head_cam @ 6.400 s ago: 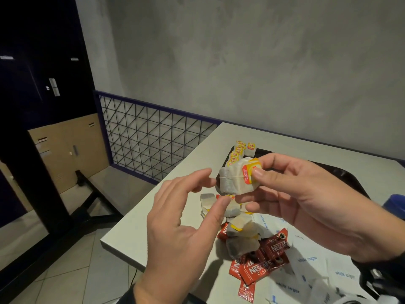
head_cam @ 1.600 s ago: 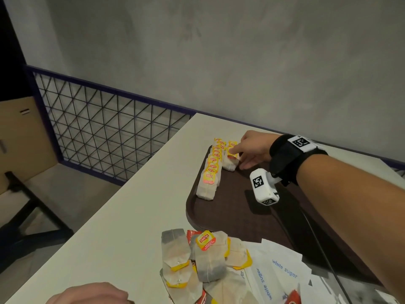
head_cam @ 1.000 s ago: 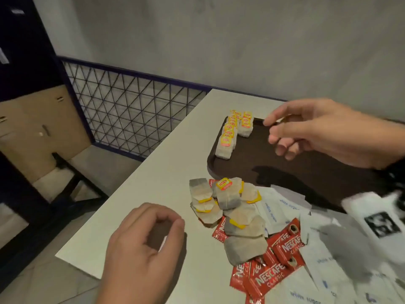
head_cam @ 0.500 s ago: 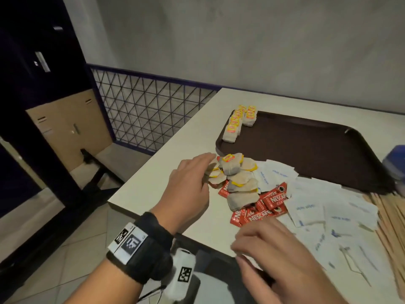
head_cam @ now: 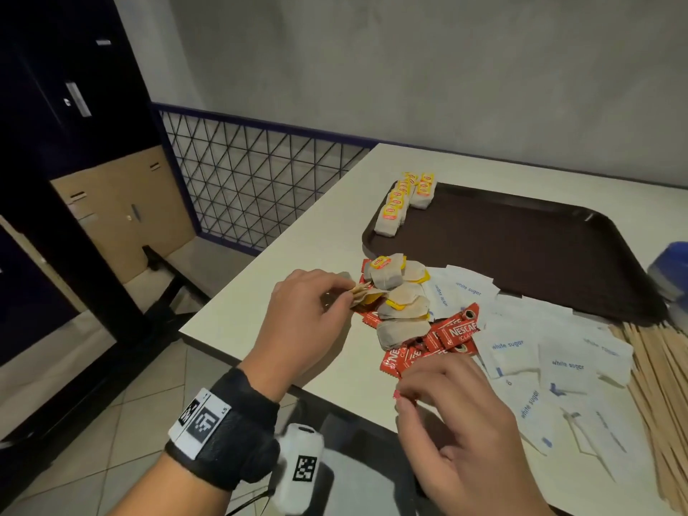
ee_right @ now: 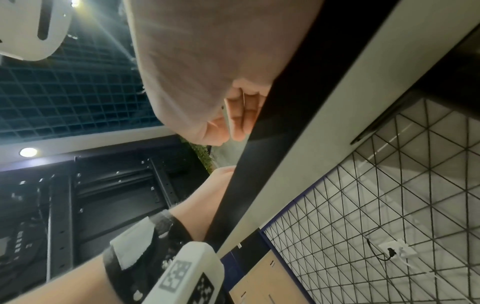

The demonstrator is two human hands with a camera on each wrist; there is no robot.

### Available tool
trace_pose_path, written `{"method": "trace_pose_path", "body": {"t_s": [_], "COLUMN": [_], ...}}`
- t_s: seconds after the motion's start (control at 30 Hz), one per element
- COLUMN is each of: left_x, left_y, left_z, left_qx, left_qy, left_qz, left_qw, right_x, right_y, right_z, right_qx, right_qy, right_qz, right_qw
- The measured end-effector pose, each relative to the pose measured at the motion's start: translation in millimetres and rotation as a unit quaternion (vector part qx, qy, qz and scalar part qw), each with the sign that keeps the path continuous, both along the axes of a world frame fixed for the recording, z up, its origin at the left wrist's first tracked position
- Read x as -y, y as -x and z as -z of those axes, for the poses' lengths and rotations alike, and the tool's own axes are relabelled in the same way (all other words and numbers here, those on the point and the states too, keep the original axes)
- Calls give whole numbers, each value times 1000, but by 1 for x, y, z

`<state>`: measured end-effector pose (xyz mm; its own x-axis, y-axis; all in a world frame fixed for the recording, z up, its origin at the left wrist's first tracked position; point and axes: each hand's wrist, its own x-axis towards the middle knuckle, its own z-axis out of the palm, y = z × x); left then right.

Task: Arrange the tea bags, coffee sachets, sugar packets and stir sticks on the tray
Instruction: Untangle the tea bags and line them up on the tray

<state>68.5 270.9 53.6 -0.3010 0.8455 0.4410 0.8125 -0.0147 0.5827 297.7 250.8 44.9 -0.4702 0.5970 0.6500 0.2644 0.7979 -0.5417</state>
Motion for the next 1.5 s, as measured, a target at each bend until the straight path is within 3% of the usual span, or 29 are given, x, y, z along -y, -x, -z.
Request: {"method": "trace_pose_path", "body": {"t_s": [0.2,0.4,0.53,0.7,0.83,0.93,1.13,1.37,1.5], "left_x": [1,17,37,44,40,37,37,39,39], "left_y": [-2,-13,-42,-69,-79,-81,-83,-83,-83], "left_z": [0,-9,-25,-31,-24,-20,-11,-13,-12], "left_qx": [90,182,224,312,367,404,465,464,511], "left_qy": [-65,-164,-212,-121,-34,-21,23,36,26], "left_qz": [-12,-40,33,167,219,224,226,217,203], "left_qw": [994,969,951,927,904,887,856,858,835], "right_x": [-3,-3,-2,-1,-6,-9,-17,-17,-16], "right_y": [-4,-6,-4,-3,-7,-11,-16,-17,-16], "right_z": [-4,-7,-15,-23,-23,-19,-11,-8,-9], "right_qx": [-72,-99,-138,-223,-259,-246,-282,-258,-264], "right_qy": [66,139,195,260,292,298,337,302,306], "right_qz": [26,27,28,39,25,20,25,36,49], "right_qw": [995,985,971,939,920,922,898,917,913]}}
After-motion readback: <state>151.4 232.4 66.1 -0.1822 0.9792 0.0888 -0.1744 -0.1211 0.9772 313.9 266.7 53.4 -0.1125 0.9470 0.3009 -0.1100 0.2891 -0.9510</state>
